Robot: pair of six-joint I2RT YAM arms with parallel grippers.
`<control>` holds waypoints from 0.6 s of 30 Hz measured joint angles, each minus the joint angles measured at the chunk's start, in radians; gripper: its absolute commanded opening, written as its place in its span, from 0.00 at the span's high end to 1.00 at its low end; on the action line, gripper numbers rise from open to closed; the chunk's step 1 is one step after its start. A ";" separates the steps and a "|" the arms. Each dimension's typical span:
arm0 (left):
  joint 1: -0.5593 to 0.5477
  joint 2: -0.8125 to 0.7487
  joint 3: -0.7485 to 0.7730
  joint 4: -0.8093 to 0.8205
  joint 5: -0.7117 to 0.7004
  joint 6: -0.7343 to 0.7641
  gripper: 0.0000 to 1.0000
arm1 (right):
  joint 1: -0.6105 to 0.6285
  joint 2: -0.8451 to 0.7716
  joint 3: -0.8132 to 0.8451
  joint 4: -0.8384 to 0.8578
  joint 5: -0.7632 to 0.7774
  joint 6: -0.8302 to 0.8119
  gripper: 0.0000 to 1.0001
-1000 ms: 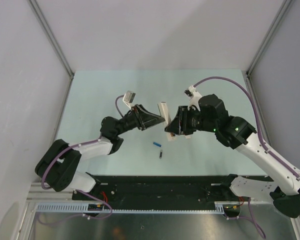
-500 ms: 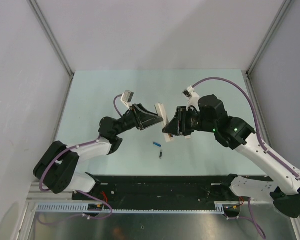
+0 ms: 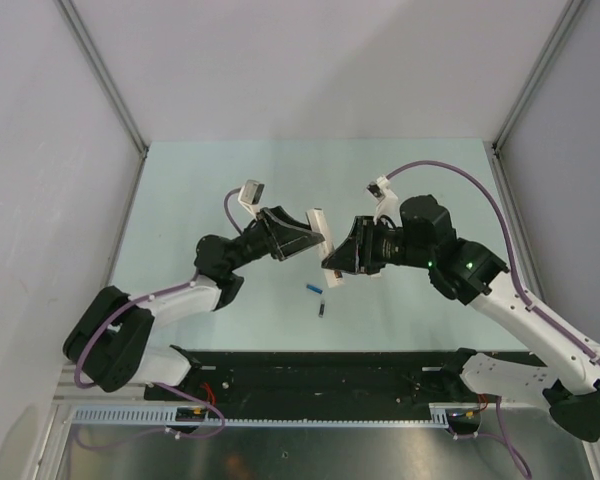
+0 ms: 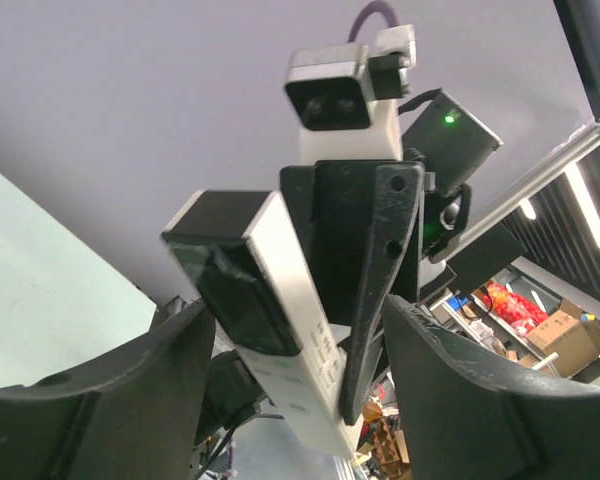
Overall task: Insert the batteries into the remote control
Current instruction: Adjust the remote control.
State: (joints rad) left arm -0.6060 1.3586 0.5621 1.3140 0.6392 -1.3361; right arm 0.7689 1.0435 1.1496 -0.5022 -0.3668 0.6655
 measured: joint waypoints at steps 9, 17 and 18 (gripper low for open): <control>0.000 -0.058 0.000 0.000 0.000 0.002 0.31 | -0.035 -0.031 -0.056 0.122 -0.091 0.076 1.00; 0.000 -0.071 -0.021 0.001 0.000 0.002 0.43 | -0.045 -0.048 -0.079 0.177 -0.113 0.109 1.00; 0.000 -0.071 -0.022 0.001 0.000 0.002 0.44 | -0.045 -0.048 -0.080 0.180 -0.113 0.110 1.00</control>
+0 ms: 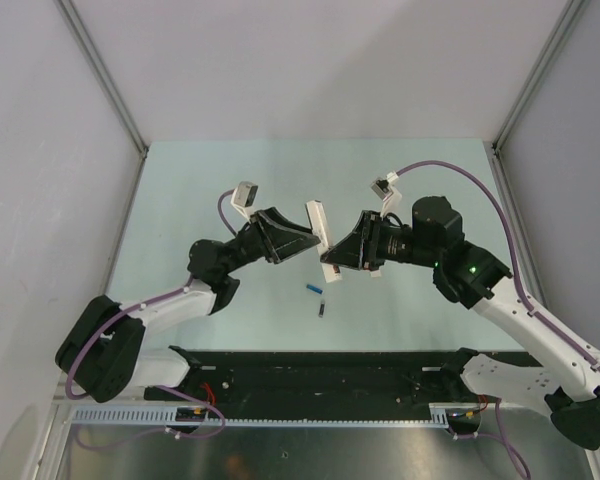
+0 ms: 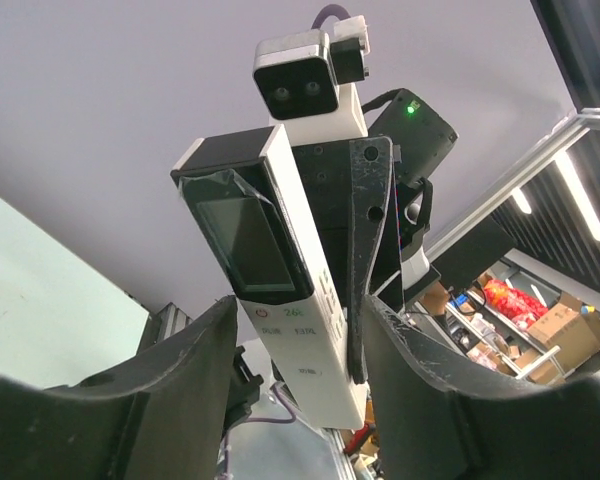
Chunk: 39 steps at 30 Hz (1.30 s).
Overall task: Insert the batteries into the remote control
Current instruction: Adjust the remote control.
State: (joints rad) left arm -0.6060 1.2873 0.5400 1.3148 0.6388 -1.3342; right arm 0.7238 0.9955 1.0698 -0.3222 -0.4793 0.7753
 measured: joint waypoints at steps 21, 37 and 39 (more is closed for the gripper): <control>0.000 0.002 -0.003 -0.002 -0.001 -0.001 0.55 | 0.023 -0.003 0.000 -0.003 0.024 -0.027 1.00; 0.000 0.015 -0.002 0.000 0.004 -0.019 1.00 | 0.034 -0.003 0.000 -0.019 0.052 -0.064 1.00; 0.000 0.015 -0.002 0.000 0.004 -0.019 1.00 | 0.035 -0.005 0.000 -0.021 0.055 -0.069 0.89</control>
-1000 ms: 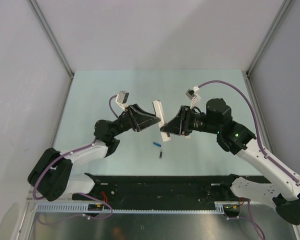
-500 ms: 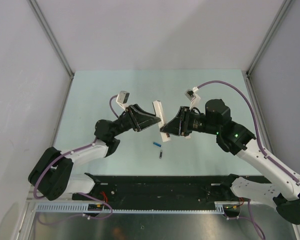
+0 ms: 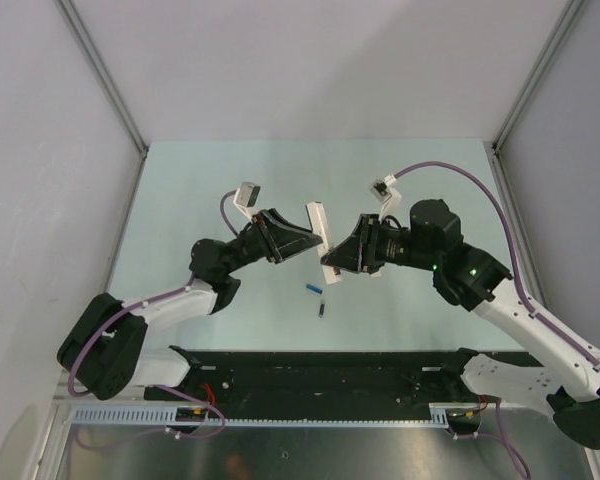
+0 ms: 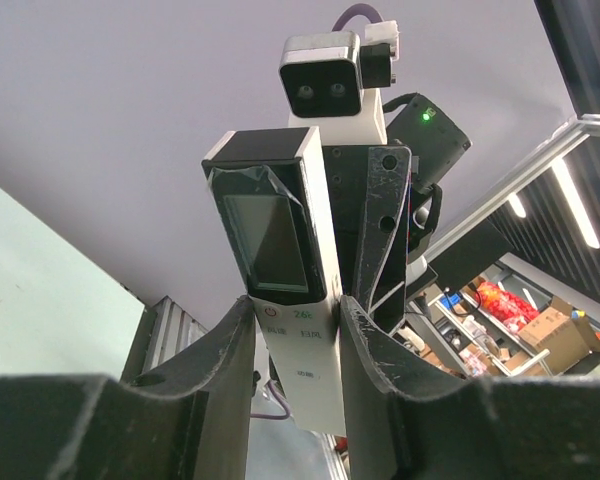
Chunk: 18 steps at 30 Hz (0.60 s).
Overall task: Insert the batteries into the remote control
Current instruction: Adjust the remote control.
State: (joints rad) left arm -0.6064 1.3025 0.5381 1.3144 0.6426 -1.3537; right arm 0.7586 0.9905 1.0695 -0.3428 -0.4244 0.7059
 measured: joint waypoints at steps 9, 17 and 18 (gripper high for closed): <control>-0.005 -0.003 -0.007 0.000 0.000 0.001 1.00 | 0.006 -0.015 0.000 -0.024 0.027 -0.009 0.57; -0.006 -0.021 -0.034 -0.001 -0.004 0.013 1.00 | 0.006 -0.020 0.000 -0.051 0.047 -0.008 0.29; -0.006 -0.022 -0.036 -0.001 -0.004 0.017 1.00 | 0.006 -0.021 0.000 -0.051 0.047 -0.006 0.25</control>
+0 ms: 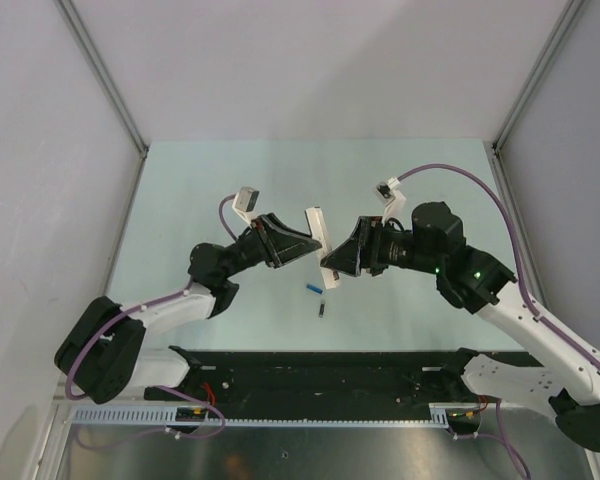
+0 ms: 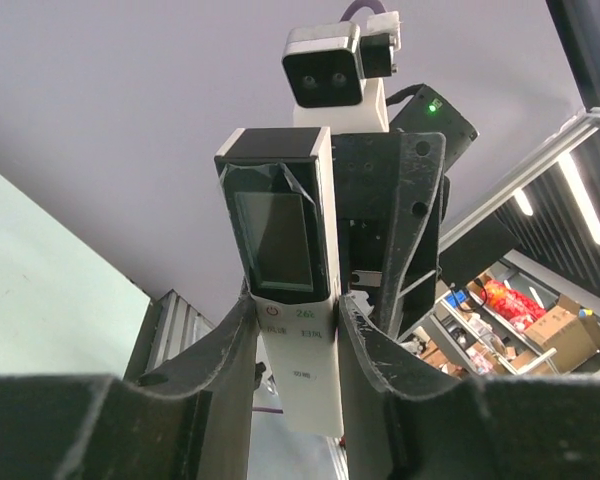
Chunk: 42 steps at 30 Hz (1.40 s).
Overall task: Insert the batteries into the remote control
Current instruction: Adjust the remote control.
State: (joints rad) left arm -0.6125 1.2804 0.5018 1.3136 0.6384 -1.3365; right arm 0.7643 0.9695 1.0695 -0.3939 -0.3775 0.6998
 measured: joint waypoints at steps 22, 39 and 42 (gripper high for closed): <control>0.089 -0.301 -0.153 -0.011 0.057 -0.017 1.00 | -0.123 0.026 0.037 -0.194 0.277 -0.137 0.17; 0.140 -0.261 -0.174 0.002 0.070 -0.052 1.00 | -0.063 -0.067 -0.040 0.079 -0.025 -0.057 0.05; 0.140 -0.215 -0.156 0.000 0.063 -0.052 1.00 | 0.000 -0.029 -0.040 0.080 -0.027 -0.056 0.05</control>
State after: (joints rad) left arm -0.4725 1.0657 0.3462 1.3132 0.7010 -1.3884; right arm 0.7647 0.9405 1.0298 -0.3141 -0.4042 0.6434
